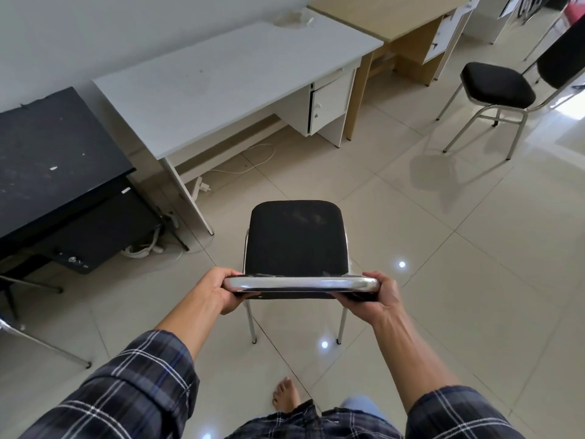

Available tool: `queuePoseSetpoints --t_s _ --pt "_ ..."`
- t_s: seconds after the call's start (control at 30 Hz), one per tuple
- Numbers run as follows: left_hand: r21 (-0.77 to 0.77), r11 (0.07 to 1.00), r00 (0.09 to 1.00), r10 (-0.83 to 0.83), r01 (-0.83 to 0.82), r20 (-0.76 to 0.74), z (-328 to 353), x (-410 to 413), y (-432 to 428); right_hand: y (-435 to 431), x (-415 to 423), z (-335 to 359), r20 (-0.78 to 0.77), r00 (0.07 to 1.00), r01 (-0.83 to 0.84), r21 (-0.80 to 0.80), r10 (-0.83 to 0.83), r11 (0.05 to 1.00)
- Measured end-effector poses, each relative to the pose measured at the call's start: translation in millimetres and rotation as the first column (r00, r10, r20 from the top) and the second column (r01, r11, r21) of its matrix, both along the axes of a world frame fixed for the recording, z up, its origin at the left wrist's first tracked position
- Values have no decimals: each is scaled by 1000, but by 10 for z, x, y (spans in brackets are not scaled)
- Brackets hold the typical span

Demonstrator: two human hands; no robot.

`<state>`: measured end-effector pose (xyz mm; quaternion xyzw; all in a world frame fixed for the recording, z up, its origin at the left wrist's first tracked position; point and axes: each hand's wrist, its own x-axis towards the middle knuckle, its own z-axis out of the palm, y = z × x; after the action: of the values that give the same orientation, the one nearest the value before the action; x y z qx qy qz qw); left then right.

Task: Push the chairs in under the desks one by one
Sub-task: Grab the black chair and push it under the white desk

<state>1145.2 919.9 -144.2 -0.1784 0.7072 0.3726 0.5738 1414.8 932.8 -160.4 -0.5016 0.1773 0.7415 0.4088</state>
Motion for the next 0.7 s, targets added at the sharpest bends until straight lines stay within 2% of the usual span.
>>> queuePoseSetpoints --t_s 0.37,0.7 --pt "18 999 999 31 -31 -5 39 -248 964 1063 -287 -141 45 998 -38 -21 39 999" --pt "35 987 988 157 -157 -5 78 -349 2260 2662 -423 -162 114 976 -182 -34 185 983"
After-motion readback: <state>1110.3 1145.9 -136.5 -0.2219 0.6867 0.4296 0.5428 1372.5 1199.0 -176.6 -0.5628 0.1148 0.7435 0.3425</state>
